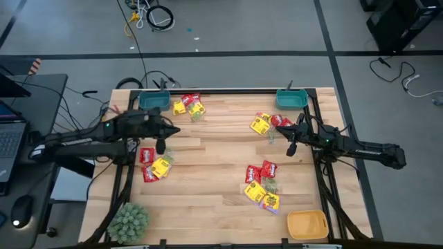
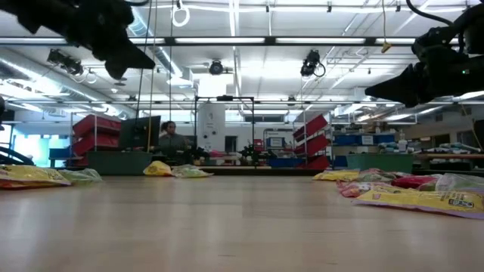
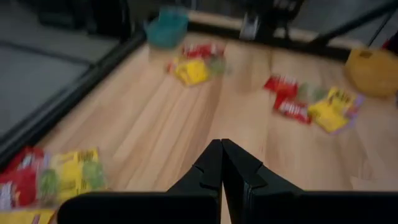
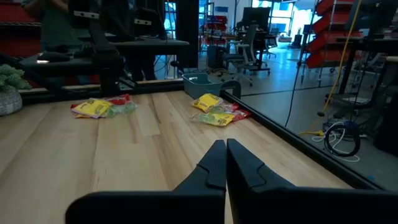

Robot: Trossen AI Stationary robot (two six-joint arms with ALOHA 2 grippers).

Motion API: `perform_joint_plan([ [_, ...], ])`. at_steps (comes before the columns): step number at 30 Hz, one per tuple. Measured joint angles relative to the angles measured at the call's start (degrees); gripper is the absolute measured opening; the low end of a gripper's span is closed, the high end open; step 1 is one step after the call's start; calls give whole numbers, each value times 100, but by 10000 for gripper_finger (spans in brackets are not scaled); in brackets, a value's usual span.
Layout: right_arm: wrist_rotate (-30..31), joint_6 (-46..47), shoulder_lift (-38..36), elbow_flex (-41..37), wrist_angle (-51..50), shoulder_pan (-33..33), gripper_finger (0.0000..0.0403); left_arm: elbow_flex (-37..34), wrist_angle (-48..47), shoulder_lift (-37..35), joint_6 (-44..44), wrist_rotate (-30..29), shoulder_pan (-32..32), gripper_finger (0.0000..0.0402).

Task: Sort candy
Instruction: Put the yellow candy into the dark blue bin

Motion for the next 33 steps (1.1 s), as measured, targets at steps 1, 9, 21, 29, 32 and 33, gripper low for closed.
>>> perform_joint_plan([
  [1, 2, 0, 0, -1, 0, -1, 0, 169, -162, 194, 0, 0, 23, 9],
  [9, 1, 0, 2, -1, 0, -1, 0, 1397, -1478, 1528, 186, -88, 424, 9],
  [21, 0, 0, 2, -1, 1, -1, 0, 2159, -2492, 3366, 791, -160, 1414, 30],
  [29, 0, 0, 0, -1, 1, -1, 0, 2187, -2403, 4084, 1355, -926, 1765, 121],
  [32, 2, 0, 2, -1, 1, -1, 0, 2187, -2205, 4250, 1405, -1042, 1850, 155],
  [33, 0, 0, 0, -1, 0, 0, 0, 2187, -2141, 4298, 1403, -1046, 1890, 165],
])
